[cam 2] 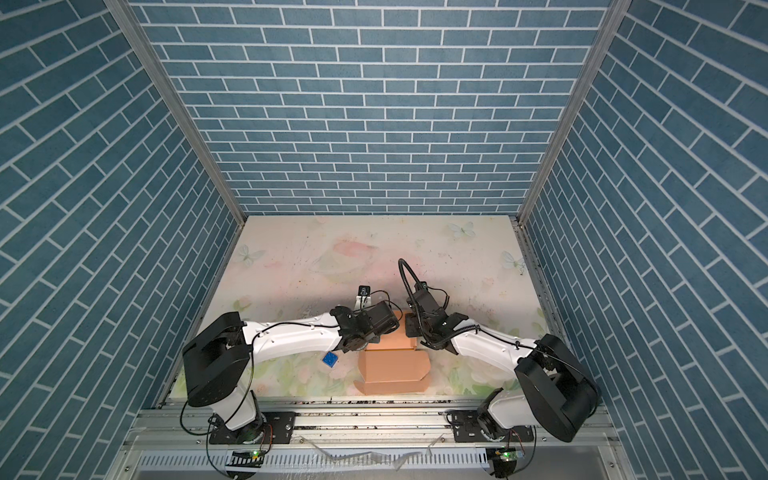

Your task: Fold the paper box

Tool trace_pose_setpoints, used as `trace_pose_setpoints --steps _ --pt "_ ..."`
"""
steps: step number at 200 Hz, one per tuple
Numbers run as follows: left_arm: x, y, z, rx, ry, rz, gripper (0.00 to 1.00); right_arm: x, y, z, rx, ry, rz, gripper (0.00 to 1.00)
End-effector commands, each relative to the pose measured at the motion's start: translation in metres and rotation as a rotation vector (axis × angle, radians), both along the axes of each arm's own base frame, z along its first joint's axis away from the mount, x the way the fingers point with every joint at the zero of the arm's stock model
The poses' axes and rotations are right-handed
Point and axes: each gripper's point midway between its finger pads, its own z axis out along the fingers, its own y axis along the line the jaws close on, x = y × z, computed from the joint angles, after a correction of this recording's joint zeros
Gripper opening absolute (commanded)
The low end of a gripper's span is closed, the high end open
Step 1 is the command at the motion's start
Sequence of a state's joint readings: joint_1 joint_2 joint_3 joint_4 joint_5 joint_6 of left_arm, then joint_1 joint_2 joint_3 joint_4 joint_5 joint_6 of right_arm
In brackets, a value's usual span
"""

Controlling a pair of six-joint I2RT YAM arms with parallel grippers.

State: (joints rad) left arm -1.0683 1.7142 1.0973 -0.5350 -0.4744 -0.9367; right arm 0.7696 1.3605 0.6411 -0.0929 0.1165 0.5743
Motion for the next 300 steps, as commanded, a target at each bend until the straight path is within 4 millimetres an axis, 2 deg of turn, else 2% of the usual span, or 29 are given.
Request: trace_pose_setpoints --steps 1,16,34,74,144,171,202,233,268,300 --pt "0.002 -0.004 -0.004 -0.011 -0.021 0.018 0.0 -0.002 0.008 0.008 0.032 -0.034 0.035 0.04" --pt "0.001 -0.002 -0.007 -0.004 -0.016 0.022 0.0 -0.004 0.005 0.005 0.032 -0.023 0.028 0.12" --pt "0.001 -0.001 -0.008 0.001 -0.016 0.025 0.0 -0.008 -0.001 -0.001 0.009 -0.007 0.016 0.17" --pt "0.001 0.003 -0.009 0.009 -0.019 0.035 0.0 -0.015 -0.005 -0.003 0.017 0.008 0.011 0.24" --pt "0.001 0.003 -0.008 0.01 -0.021 0.037 0.0 -0.018 -0.005 -0.011 0.01 0.031 0.013 0.23" --pt "0.001 0.004 -0.007 0.01 -0.022 0.038 0.0 -0.017 -0.006 -0.016 -0.015 0.044 0.003 0.16" --pt "0.0 0.004 -0.008 0.011 -0.018 0.035 0.0 -0.013 -0.005 -0.018 -0.042 0.053 0.004 0.16" --pt "0.0 0.003 -0.008 0.009 -0.015 0.035 0.0 -0.009 -0.009 -0.02 -0.085 0.062 -0.016 0.04" --pt "-0.001 0.004 -0.009 0.012 -0.013 0.033 0.0 -0.007 -0.009 -0.015 -0.086 0.05 -0.021 0.1" --pt "-0.002 0.004 -0.012 0.011 -0.008 0.032 0.0 -0.006 -0.005 -0.007 -0.053 0.034 -0.011 0.1"
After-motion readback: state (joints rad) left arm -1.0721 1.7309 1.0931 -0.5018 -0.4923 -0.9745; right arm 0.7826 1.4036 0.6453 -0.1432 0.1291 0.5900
